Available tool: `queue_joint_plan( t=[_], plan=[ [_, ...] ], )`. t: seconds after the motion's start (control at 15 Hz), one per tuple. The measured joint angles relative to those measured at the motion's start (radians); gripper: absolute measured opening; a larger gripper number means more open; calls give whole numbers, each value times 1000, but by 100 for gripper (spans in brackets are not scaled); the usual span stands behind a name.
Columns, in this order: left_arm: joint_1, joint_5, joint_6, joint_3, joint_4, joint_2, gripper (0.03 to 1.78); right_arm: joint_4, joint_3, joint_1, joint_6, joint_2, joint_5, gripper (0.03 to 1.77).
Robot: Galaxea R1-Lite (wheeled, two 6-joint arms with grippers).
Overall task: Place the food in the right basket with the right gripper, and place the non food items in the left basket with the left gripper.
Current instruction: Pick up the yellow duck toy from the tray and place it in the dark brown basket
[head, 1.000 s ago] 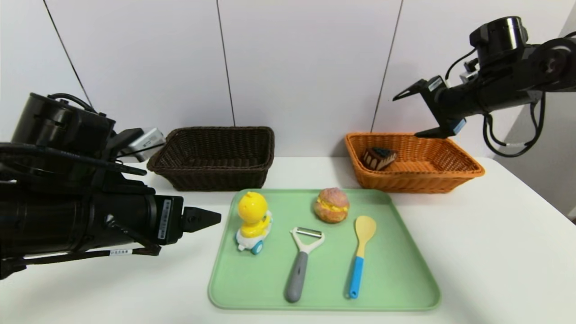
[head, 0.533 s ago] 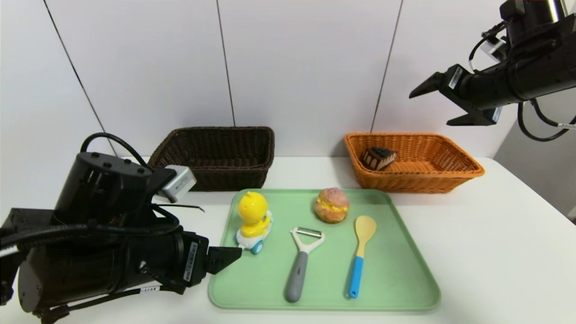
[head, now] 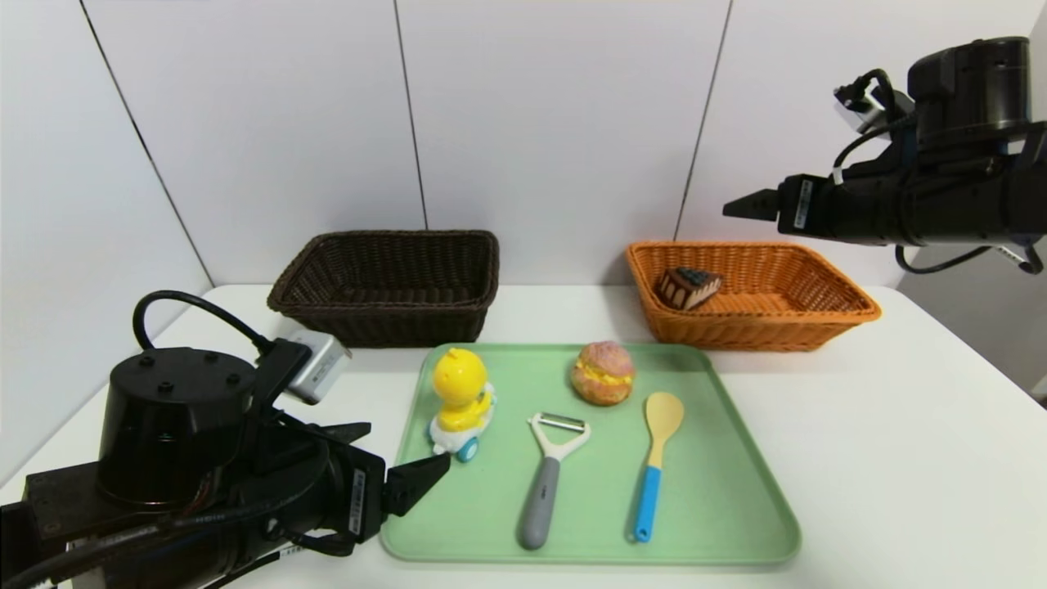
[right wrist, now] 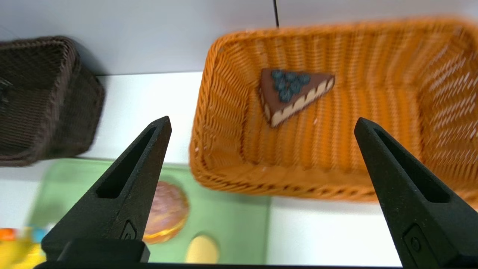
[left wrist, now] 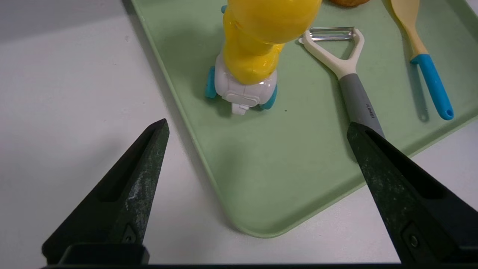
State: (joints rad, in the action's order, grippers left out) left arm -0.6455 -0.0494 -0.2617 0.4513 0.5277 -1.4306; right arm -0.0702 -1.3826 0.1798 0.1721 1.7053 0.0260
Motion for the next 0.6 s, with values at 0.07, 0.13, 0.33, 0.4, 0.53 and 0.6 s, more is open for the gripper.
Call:
queue_joint_plan(
  t=[0.07, 0.13, 0.33, 0.4, 0.53, 0.6],
  plan=[
    [0, -17, 4, -18, 18, -2, 169, 113, 79, 5, -58, -20, -5, 169],
    [0, -38, 14, -37, 39, -4, 169, 203, 141, 9, -102, -38, -8, 169],
    [-3, -60, 55, -85, 96, 4, 169, 307, 272, 16, -139, -86, -12, 169],
    [-5, -64, 77, -97, 112, 15, 169, 308, 304, 19, -140, -99, -13, 169],
    [-7, -66, 149, -123, 123, 43, 169, 309, 376, 37, -139, -129, -16, 169],
    [-7, -65, 180, -130, 126, 52, 169, 314, 411, 52, -139, -143, -18, 170]
  ],
)
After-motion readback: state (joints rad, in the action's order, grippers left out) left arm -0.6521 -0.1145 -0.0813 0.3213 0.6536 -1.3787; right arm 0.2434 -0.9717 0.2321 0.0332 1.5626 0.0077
